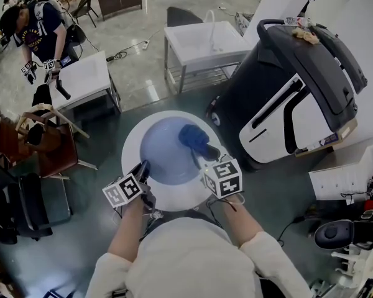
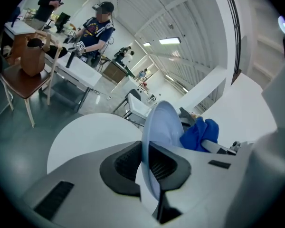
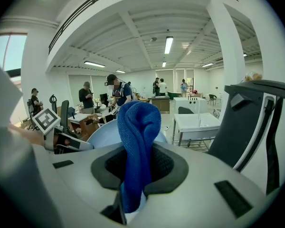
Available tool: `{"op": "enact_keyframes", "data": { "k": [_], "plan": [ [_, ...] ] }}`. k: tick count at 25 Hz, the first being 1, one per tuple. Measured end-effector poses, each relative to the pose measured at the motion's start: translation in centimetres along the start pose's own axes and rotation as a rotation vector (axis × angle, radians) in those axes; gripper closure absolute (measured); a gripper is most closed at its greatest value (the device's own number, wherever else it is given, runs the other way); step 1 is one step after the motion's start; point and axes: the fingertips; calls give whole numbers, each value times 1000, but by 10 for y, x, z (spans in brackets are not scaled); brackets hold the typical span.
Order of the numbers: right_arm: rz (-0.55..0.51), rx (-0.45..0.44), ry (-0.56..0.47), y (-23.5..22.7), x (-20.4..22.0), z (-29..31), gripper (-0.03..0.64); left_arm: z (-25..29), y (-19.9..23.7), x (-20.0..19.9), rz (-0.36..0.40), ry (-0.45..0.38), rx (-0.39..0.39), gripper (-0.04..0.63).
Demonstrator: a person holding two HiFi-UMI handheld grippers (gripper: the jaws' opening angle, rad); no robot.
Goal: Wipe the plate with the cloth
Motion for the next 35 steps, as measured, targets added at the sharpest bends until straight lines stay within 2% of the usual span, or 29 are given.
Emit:
{"op": "enact_keyframes", "data": {
  "k": [6,21,35],
  "plan": [
    [24,-1,-4,-2,1,-4,525,12,20,19,4,58,-60,548],
    [66,23,12,-9,12,-11,525,48,67,62,-27,199,-142,548],
    [91,31,37,-17,23,-12,525,64,98,80,-75,248,-200,548]
  ]
}}
Point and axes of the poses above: the fingertips, and each gripper's own axes: z forward along the fingers, y to its left, x out of its underside, and after that the axes turned 3 degrees about -x, right-handed
